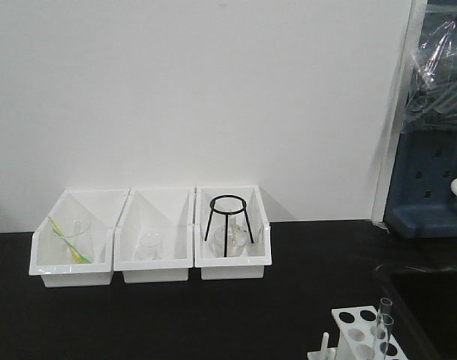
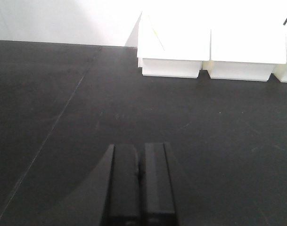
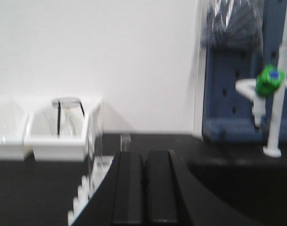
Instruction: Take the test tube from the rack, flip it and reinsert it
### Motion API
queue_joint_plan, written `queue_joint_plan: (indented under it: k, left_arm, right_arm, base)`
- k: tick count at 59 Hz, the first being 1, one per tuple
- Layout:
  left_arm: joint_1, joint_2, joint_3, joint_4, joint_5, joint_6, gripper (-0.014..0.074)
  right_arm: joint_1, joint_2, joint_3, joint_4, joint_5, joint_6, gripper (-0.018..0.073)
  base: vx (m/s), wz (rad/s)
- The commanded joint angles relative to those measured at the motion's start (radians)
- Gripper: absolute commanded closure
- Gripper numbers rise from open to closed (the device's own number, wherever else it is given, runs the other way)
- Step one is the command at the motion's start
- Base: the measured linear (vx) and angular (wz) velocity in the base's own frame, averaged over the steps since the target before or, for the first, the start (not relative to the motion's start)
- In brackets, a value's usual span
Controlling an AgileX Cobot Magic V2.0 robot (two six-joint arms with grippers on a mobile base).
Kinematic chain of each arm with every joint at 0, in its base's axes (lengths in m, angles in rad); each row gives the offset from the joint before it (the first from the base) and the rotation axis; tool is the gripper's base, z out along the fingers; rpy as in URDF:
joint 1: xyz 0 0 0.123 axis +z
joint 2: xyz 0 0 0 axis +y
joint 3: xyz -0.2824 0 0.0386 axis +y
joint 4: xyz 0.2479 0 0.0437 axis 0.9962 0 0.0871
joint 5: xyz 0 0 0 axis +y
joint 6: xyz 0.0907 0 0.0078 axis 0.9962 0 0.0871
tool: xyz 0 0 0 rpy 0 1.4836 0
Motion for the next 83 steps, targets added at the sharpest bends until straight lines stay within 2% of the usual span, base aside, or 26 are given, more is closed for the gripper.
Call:
queue_joint_plan:
  k: [1,6,13,23,35,42,47,53,64,69,74,83]
  left_arm:
    - [-0.007,-0.003,0.002,-0.004,-0.087,0.0,0.0603]
    - [-0.007,-0.003,0.002,-0.004,-0.087,0.0,0.0603]
    - [-0.007,-0.003,0.002,-0.004,-0.087,0.0,0.0603]
    - [-0.007,-0.003,0.002,-0.004,-0.087,0.0,0.0603]
    - [-0.007,-0.003,0.002,-0.004,-0.087,0.0,0.0603]
    - [-0.007,-0.003,0.002,-0.004,-0.087,0.0,0.0603]
    - [-0.007,-0.003,0.002,-0.004,-0.087,0.0,0.0603]
    - [-0.007,-0.003,0.002,-0.004,-0.087,0.0,0.0603]
    - [-0.007,-0.003,0.002,-0.004,-0.087,0.0,0.0603]
    - [-0.007,-0.003,0.002,-0.004,-0.087,0.0,0.0603]
    - [-0.007,-0.003,0.002,-0.004,-0.087,0.0,0.0603]
    - [-0.007,-0.003,0.002,-0.004,-0.087,0.0,0.0603]
  right_arm:
    - [-0.002,0.025,-0.157,0.018,-0.109,-0.002,0.0568]
    - [-0.002,0.156,-0.304,0.016,-0.113,-0.03,0.0568]
    - [-0.002,0.418,-0.459,0.016,-0.203,-0.032,0.0568]
    - [-0.002,0.72,-0.568,0.037,-0.282,-0.019,0.0568]
    - [-0.002,0.837,-0.584,0.035,-0.335,-0.019,0.0558]
    - [-0.002,0.837,-0.584,0.031,-0.326,-0.027,0.0512]
    - [-0.002,0.837,-0.584,0.028,-0.326,-0.027,0.0443]
    - [-0.002,0.837,-0.584,0.028,-0.326,-0.027,0.0315]
    - [-0.002,0.837,-0.584,0.031,-0.342,-0.027,-0.0025]
    - [-0.002,0.837,-0.584,0.031,-0.341,-0.027,-0.0124]
    - [-0.002,0.837,-0.584,0.042,-0.346,-0.018,-0.017]
    - [0.001,0.862,-0.511,-0.008,-0.383,-0.006,-0.0155]
  base:
    - [0.0,0.0]
    - [0.0,0.01]
    - [0.0,0.01]
    - [0.0,0.0]
    - [0.0,0.0]
    - [0.0,0.0]
    - [0.0,0.0]
    - [0.0,0.0]
    - [0.0,0.0]
    - [0.0,0.0]
    - [0.0,0.0]
    - [0.0,0.0]
